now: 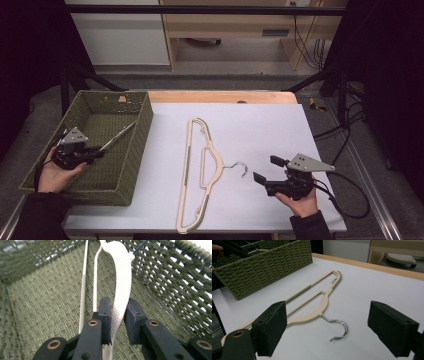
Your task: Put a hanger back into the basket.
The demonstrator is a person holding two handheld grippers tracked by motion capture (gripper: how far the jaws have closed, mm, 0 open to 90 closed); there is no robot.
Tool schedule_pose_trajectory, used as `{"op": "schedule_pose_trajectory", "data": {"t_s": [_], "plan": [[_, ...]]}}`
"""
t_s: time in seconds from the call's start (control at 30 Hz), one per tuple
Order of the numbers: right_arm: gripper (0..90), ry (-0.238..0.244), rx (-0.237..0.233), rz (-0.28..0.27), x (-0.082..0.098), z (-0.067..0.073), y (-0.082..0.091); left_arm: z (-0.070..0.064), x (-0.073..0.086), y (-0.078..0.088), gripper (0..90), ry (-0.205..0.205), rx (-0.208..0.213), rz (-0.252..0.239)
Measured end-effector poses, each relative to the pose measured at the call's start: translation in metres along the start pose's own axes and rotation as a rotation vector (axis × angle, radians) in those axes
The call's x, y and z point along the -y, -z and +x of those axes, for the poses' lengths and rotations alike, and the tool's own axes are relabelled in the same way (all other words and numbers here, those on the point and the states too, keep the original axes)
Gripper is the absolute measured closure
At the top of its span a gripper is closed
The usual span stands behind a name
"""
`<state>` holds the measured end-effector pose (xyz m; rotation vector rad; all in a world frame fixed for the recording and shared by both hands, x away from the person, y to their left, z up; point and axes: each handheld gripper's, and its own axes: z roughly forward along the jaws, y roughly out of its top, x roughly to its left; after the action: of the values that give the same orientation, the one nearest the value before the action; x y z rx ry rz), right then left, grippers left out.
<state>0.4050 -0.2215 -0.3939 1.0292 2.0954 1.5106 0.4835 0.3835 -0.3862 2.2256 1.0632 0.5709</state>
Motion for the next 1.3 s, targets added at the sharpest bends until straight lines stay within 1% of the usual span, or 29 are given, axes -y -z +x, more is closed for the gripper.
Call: {"op": "schedule_pose_trajectory", "data": {"t_s": [0.07,0.13,0.23,0.37,0.47,0.5,0.53,0.57,0.67,0.83,0.9,0.93,0.97,1.03,1.1,1.13,1.17,1.2,1.23,1.27,1.3], "plan": [[16.3,0.007,-0.003,0.004,0.0,0.0,0.0,0.0,-0.001,-0.001,74.1,0.001,0.008,0.009],[16.1,0.005,-0.002,0.006,0.001,0.0,-0.001,-0.002,-0.002,-0.003,73.0,-0.015,0.015,0.028],[15.6,0.005,-0.008,0.009,0.001,0.001,-0.002,-0.005,-0.003,-0.006,69.9,-0.041,-0.002,0.063],[14.6,0.015,-0.008,0.025,0.001,0.003,-0.005,-0.005,-0.003,-0.007,63.9,-0.038,-0.003,0.062],[14.6,0.015,-0.019,0.032,0.001,0.006,-0.007,-0.005,-0.002,-0.006,60.2,-0.04,0.001,0.045],[14.4,0.016,-0.018,0.035,0.001,0.006,-0.008,-0.005,-0.003,-0.006,58.7,-0.046,0.007,0.048],[14.0,0.008,-0.022,0.038,0.001,0.007,-0.009,-0.005,-0.003,-0.005,57.8,-0.054,0.014,0.061],[13.9,0.006,-0.025,0.04,0.001,0.007,-0.01,-0.006,-0.003,-0.006,56.6,-0.056,0.012,0.05],[13.9,0.005,-0.036,0.044,0.001,0.009,-0.012,-0.007,-0.004,-0.006,55.9,-0.062,0.015,0.065],[12.5,0.008,-0.037,0.039,0.0,0.013,-0.014,-0.006,-0.005,-0.005,53.1,-0.05,0.006,0.043],[12.1,0.005,-0.035,0.032,-0.001,0.015,-0.015,-0.006,-0.005,-0.002,51.3,-0.048,-0.007,0.026],[11.8,0.003,-0.035,0.03,-0.001,0.015,-0.015,-0.006,-0.006,0.0,49.9,-0.048,-0.007,0.021],[11.8,-0.004,-0.041,0.028,-0.002,0.016,-0.015,-0.006,-0.006,0.003,48.7,-0.04,-0.011,0.001],[11.2,-0.016,-0.033,0.02,-0.002,0.017,-0.016,-0.007,-0.009,0.009,45.8,-0.033,-0.028,-0.033],[11.0,-0.016,-0.021,0.013,-0.002,0.018,-0.017,-0.009,-0.012,0.017,42.0,-0.029,-0.033,-0.078],[11.5,-0.015,-0.019,0.01,-0.003,0.019,-0.017,-0.011,-0.014,0.02,39.7,-0.019,-0.038,-0.116],[13.9,-0.016,-0.027,0.014,-0.003,0.02,-0.017,-0.012,-0.015,0.024,37.6,-0.019,-0.038,-0.146],[13.9,-0.015,-0.037,0.024,-0.004,0.02,-0.017,-0.015,-0.018,0.028,36.3,-0.006,-0.04,-0.182],[14.0,-0.02,-0.042,0.029,-0.004,0.021,-0.017,-0.017,-0.02,0.033,34.7,0.003,-0.037,-0.216],[14.1,-0.026,-0.036,0.03,-0.005,0.022,-0.018,-0.02,-0.022,0.037,34.3,0.008,-0.029,-0.251],[14.5,-0.02,-0.039,0.032,-0.005,0.022,-0.018,-0.023,-0.025,0.04,34.3,0.007,-0.02,-0.279]]}}
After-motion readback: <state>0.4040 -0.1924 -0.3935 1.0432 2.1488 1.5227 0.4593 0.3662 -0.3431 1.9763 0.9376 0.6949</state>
